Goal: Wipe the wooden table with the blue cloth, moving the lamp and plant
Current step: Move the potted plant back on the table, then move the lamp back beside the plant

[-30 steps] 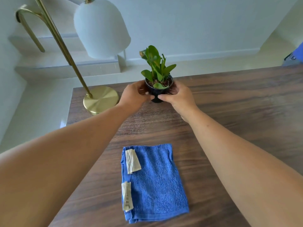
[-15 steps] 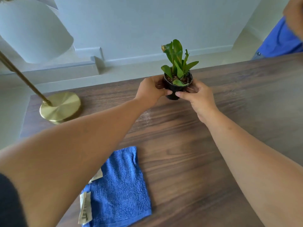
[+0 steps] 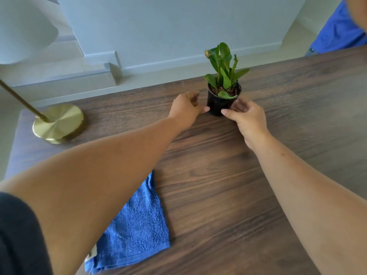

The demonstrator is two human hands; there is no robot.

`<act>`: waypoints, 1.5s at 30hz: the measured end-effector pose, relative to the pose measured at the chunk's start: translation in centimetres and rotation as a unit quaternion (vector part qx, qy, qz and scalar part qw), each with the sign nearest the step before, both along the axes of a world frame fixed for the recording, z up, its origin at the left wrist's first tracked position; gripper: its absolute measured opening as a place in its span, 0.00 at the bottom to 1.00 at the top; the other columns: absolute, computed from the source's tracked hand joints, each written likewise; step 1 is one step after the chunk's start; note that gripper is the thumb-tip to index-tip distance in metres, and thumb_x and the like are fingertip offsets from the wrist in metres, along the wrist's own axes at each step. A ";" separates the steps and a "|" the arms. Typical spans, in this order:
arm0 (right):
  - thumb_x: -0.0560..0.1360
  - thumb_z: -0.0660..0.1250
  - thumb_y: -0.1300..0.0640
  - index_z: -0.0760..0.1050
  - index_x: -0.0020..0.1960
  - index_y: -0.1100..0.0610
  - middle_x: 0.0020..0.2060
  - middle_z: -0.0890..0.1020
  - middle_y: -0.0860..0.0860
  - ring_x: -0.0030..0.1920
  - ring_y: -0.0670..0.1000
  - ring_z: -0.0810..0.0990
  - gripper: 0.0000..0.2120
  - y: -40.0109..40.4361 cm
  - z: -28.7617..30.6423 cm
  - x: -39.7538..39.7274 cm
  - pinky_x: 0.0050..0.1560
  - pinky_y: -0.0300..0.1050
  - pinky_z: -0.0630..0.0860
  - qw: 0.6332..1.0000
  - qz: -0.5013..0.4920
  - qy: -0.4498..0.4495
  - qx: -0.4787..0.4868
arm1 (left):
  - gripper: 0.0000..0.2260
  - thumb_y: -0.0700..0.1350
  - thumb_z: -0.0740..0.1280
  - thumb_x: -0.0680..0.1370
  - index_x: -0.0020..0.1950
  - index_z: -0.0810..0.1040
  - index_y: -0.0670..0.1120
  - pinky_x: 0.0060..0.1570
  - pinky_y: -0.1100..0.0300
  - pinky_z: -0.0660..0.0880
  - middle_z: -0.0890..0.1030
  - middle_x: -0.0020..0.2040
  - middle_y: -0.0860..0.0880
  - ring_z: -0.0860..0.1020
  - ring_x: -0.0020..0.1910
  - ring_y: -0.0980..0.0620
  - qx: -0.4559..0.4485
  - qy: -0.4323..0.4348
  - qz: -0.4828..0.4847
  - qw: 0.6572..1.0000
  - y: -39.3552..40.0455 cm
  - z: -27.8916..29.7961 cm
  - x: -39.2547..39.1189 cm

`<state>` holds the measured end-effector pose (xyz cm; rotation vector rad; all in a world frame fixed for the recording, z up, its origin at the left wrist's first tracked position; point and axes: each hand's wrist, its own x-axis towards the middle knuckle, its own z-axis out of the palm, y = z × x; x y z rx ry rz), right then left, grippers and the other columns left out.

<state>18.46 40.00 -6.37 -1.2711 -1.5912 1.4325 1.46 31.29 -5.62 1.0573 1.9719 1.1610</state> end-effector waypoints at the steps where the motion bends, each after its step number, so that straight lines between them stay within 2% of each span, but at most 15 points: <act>1: 0.68 0.79 0.63 0.70 0.73 0.59 0.64 0.80 0.52 0.62 0.45 0.79 0.36 -1.0 -0.1 0.0 0.64 0.42 0.75 1.000 -0.020 -0.016 0.006 | 0.30 0.45 0.75 0.75 0.74 0.70 0.43 0.67 0.59 0.70 0.77 0.69 0.47 0.76 0.66 0.52 -0.012 0.004 0.016 1.000 -1.1 -0.1 -0.3; 4: 0.72 0.75 0.64 0.74 0.70 0.58 0.61 0.82 0.51 0.59 0.45 0.81 0.27 -4.4 0.0 -0.9 0.61 0.40 0.76 0.996 -0.057 -0.054 0.051 | 0.25 0.46 0.74 0.76 0.72 0.74 0.45 0.65 0.63 0.71 0.80 0.65 0.49 0.78 0.60 0.56 -0.010 0.026 0.047 0.999 -5.6 0.0 -2.3; 8: 0.76 0.68 0.63 0.80 0.64 0.56 0.54 0.84 0.49 0.53 0.45 0.82 0.17 -9.8 0.9 -4.2 0.54 0.38 0.77 0.985 -0.123 -0.097 0.069 | 0.19 0.49 0.73 0.77 0.66 0.80 0.46 0.48 0.79 0.70 0.83 0.57 0.53 0.80 0.51 0.61 0.024 0.042 0.105 0.993 -12.5 1.7 -5.8; 11: 0.76 0.65 0.62 0.82 0.59 0.56 0.49 0.84 0.48 0.50 0.46 0.82 0.14 -14.7 1.3 -7.7 0.46 0.29 0.73 0.983 -0.100 -0.121 0.095 | 0.12 0.53 0.71 0.78 0.57 0.84 0.48 0.52 0.62 0.79 0.86 0.47 0.52 0.83 0.46 0.52 0.010 0.072 0.117 0.991 -18.2 2.5 -8.5; 13: 0.75 0.65 0.62 0.81 0.59 0.56 0.47 0.83 0.46 0.49 0.44 0.80 0.15 -17.5 1.6 -10.7 0.39 0.21 0.69 0.987 -0.018 -0.118 0.106 | 0.14 0.56 0.68 0.79 0.45 0.84 0.47 0.46 0.49 0.82 0.85 0.38 0.49 0.84 0.38 0.46 0.008 0.074 0.137 0.988 -22.1 2.6 -10.3; 16: 0.75 0.71 0.60 0.75 0.67 0.56 0.59 0.81 0.48 0.58 0.44 0.79 0.21 -20.7 2.0 -15.8 0.48 0.22 0.71 0.982 0.136 -0.086 0.096 | 0.18 0.57 0.63 0.81 0.38 0.82 0.49 0.40 0.53 0.81 0.82 0.32 0.48 0.80 0.31 0.51 0.016 0.094 0.242 0.966 -27.6 2.8 -13.4; 19: 0.73 0.74 0.57 0.69 0.73 0.54 0.70 0.74 0.50 0.69 0.47 0.73 0.31 -22.7 1.5 -20.5 0.67 0.38 0.70 0.955 0.265 -0.093 0.098 | 0.16 0.57 0.62 0.82 0.45 0.82 0.50 0.37 0.59 0.75 0.82 0.38 0.47 0.80 0.38 0.47 0.028 0.115 0.315 0.942 -30.5 2.9 -16.9; 22: 0.70 0.78 0.51 0.66 0.75 0.52 0.72 0.72 0.49 0.71 0.49 0.71 0.38 -23.8 0.6 -24.1 0.69 0.43 0.68 0.929 0.320 -0.126 0.137 | 0.17 0.56 0.63 0.82 0.66 0.76 0.48 0.39 0.73 0.69 0.80 0.53 0.52 0.78 0.50 0.53 0.009 0.086 0.286 0.954 -30.6 2.8 -19.9; 25: 0.66 0.80 0.45 0.64 0.76 0.53 0.72 0.72 0.50 0.70 0.51 0.70 0.44 -24.1 -0.2 -26.2 0.70 0.49 0.69 0.912 0.322 -0.156 0.200 | 0.21 0.53 0.65 0.82 0.73 0.71 0.48 0.36 0.82 0.67 0.77 0.57 0.54 0.76 0.52 0.59 0.008 0.072 0.234 0.970 -29.3 2.9 -21.8; 29: 0.63 0.79 0.37 0.56 0.80 0.53 0.78 0.61 0.54 0.78 0.56 0.55 0.54 -23.8 -0.9 -28.1 0.76 0.54 0.55 0.880 0.348 -0.205 0.252 | 0.13 0.51 0.62 0.84 0.63 0.78 0.48 0.32 0.80 0.66 0.81 0.51 0.53 0.76 0.41 0.64 0.011 0.078 0.247 0.966 -27.0 2.6 -23.0; 32: 0.59 0.75 0.28 0.54 0.80 0.53 0.78 0.61 0.56 0.79 0.58 0.55 0.59 -23.8 -1.1 -29.5 0.77 0.57 0.51 0.843 0.345 -0.264 0.316 | 0.12 0.45 0.56 0.85 0.55 0.78 0.44 0.37 0.74 0.71 0.83 0.51 0.53 0.77 0.43 0.58 0.034 0.061 0.271 0.960 -25.3 2.2 -22.8; 34: 0.59 0.74 0.27 0.57 0.79 0.53 0.75 0.65 0.55 0.76 0.57 0.60 0.58 -24.0 -1.2 -29.8 0.77 0.58 0.52 0.844 0.335 -0.268 0.323 | 0.12 0.44 0.55 0.85 0.54 0.77 0.42 0.46 0.65 0.73 0.83 0.49 0.52 0.76 0.43 0.58 0.048 0.066 0.288 0.954 -24.9 2.0 -22.5; 36: 0.59 0.74 0.28 0.59 0.78 0.53 0.71 0.68 0.54 0.73 0.56 0.63 0.56 -24.0 -1.2 -29.2 0.76 0.58 0.55 0.855 0.320 -0.253 0.319 | 0.12 0.44 0.55 0.84 0.53 0.76 0.42 0.47 0.61 0.72 0.83 0.47 0.53 0.75 0.42 0.58 0.056 0.070 0.290 0.953 -24.7 2.0 -22.0; 41: 0.59 0.74 0.28 0.63 0.77 0.53 0.67 0.70 0.51 0.70 0.54 0.65 0.54 -22.3 -0.6 -24.9 0.71 0.55 0.66 0.873 0.277 -0.238 0.325 | 0.12 0.42 0.53 0.84 0.49 0.75 0.43 0.36 0.65 0.71 0.80 0.40 0.54 0.71 0.32 0.60 0.061 0.064 0.254 0.963 -22.5 2.6 -19.1; 45: 0.59 0.73 0.28 0.64 0.76 0.53 0.66 0.69 0.49 0.70 0.53 0.65 0.53 -19.2 0.8 -19.2 0.72 0.54 0.65 0.883 0.238 -0.248 0.320 | 0.12 0.42 0.54 0.84 0.50 0.75 0.43 0.32 0.69 0.70 0.81 0.41 0.53 0.71 0.30 0.62 0.081 0.038 0.211 0.973 -18.6 3.4 -14.7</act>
